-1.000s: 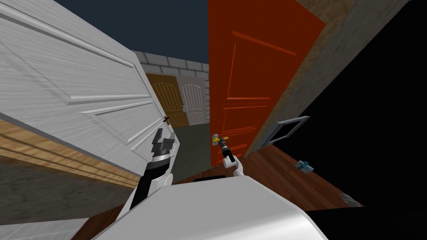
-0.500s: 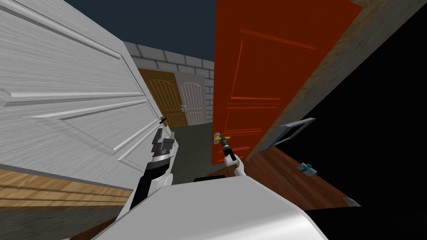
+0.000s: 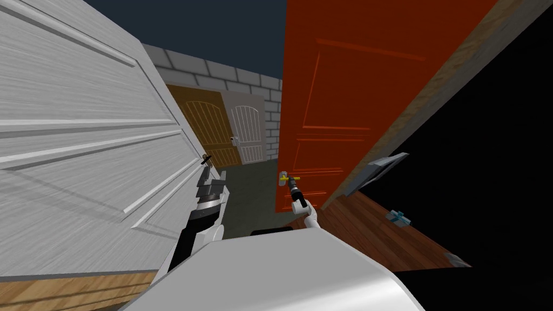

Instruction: Push the door open

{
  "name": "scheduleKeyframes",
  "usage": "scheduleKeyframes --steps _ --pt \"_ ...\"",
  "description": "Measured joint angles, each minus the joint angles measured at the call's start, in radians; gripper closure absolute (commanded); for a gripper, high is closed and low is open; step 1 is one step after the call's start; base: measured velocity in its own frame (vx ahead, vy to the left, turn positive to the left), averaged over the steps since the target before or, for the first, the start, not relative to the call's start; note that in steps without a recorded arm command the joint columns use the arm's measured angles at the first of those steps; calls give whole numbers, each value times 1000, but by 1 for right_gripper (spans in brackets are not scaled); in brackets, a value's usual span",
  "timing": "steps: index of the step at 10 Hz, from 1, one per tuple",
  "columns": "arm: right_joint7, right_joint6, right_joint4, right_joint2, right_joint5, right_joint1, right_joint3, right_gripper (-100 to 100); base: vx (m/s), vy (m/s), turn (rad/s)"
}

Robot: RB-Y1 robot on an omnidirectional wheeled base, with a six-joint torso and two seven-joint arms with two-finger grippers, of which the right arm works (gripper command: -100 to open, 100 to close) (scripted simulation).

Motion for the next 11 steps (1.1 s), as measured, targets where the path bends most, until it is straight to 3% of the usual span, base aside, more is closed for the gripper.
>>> scheduleKeyframes --steps 3,6,8,11 --pt "5 -1 2 -1 -2 2 -23 100 84 72 -54" --pt "5 3 23 -5 -8 -17 -54 100 92 80 -66" --pt "16 12 15 7 -6 -16 -76 100 116 96 -75" --pt "17 4 36 3 -12 -29 -114 100 121 103 -78"
